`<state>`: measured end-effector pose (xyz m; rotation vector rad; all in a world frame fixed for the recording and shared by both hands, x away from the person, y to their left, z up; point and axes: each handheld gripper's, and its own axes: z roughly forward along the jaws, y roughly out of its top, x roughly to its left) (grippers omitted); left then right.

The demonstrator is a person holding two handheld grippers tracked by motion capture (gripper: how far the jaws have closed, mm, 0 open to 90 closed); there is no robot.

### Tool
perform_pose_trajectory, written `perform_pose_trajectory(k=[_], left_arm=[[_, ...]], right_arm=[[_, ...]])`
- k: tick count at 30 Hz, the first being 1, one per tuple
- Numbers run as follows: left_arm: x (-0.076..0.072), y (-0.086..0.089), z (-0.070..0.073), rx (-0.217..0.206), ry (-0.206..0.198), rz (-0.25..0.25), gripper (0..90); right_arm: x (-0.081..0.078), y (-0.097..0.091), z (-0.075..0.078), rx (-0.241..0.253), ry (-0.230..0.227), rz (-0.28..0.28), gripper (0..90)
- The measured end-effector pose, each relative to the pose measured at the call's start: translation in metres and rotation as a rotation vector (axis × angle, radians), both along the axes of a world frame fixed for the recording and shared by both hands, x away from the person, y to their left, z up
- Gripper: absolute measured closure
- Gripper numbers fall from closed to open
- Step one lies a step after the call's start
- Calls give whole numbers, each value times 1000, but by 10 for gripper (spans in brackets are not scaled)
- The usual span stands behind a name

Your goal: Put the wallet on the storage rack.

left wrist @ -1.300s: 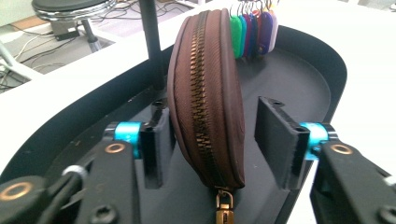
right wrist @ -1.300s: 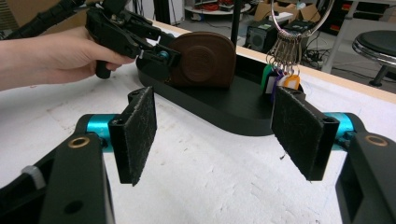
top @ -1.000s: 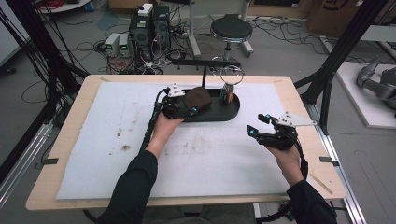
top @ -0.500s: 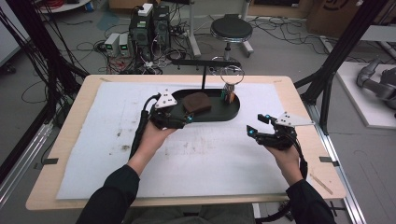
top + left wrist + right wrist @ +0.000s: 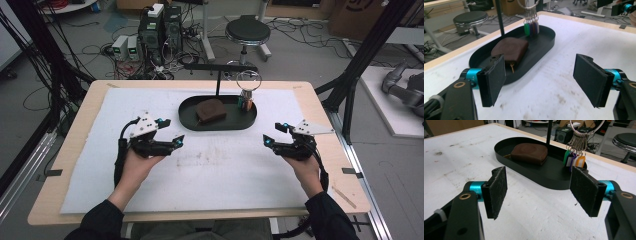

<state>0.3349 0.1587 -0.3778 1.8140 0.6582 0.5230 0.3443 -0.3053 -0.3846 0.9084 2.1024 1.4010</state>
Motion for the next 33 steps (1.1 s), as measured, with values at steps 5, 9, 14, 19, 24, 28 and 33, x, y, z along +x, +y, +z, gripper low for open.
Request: perform_pose_trajectory(k=[5, 9, 14, 19, 24, 28, 33], left_arm=[[-15, 22, -8, -16, 20, 24, 232], [-26, 39, -14, -38, 15, 47, 232], [-34, 55, -22, -56, -4, 66, 232], [-30, 59, -27, -53, -9, 65, 232], [-27, 58, -29, -43, -11, 64, 232], [-27, 57, -29, -34, -18, 68, 232], [-23, 61, -29, -38, -13, 88, 232]], right_arm=[[0, 0, -1, -6, 7, -3, 310], [0, -1, -2, -9, 8, -7, 307], [-1, -3, -4, -21, 7, -13, 306], [-1, -4, -6, -33, 11, -21, 302], [0, -4, -7, -41, 17, -25, 300], [0, -3, -7, -51, 16, -31, 300], [-2, -3, -7, -56, 17, -38, 297]])
